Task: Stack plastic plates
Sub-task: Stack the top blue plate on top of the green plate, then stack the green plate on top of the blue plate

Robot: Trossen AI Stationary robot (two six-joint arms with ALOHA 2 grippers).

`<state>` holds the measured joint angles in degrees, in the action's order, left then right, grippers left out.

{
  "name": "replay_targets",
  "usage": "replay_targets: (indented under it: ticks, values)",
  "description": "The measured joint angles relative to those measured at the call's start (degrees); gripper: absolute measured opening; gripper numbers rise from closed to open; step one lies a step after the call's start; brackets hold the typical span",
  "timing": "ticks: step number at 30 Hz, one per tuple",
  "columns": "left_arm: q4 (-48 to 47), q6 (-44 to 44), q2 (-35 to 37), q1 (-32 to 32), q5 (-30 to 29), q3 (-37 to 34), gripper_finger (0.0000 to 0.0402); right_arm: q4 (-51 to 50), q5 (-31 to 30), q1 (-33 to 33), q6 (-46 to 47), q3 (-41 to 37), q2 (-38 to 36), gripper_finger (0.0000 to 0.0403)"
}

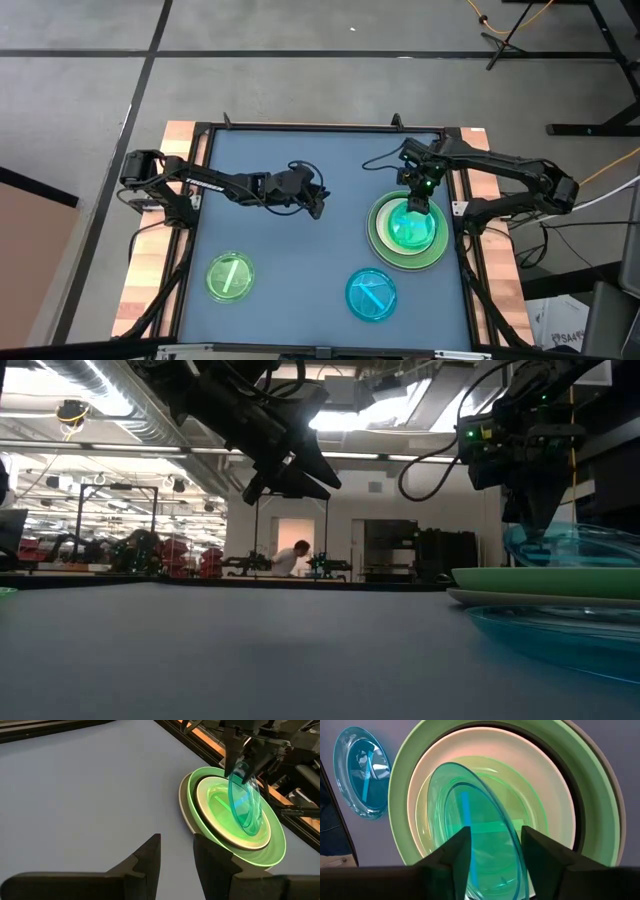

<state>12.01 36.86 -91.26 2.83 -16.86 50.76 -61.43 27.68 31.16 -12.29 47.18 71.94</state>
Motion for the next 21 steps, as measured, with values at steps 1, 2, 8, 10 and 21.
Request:
replay_targets:
  ticks: [1,2,8,10,21]
  values:
    - [0.0,0.0,0.0,0.0,0.0,0.0,0.0108,0.0,0.0,0.0,0.0,0.0,0.0,0.0166]
    - [-0.02,0.0,0.0,0.0,0.0,0.0,0.0108,0.02,0.0,0.0,0.0,0.0,0.0,0.0172]
    - [-0.01,0.0,0.0,0.0,-0.02,0.0,0.0108,1.21,0.0,-0.02,0.0,0.0,0.0,0.0192]
    - [0.0,0.0,0.0,0.0,-0.02,0.0,0.0108,2.05,0.0,-0.04,0.0,0.0,0.0,0.0193]
    - [-0.01,0.0,0.0,0.0,-0.02,0.0,0.0108,3.28,-9.19,-0.02,0.01,0.0,0.0,0.0193]
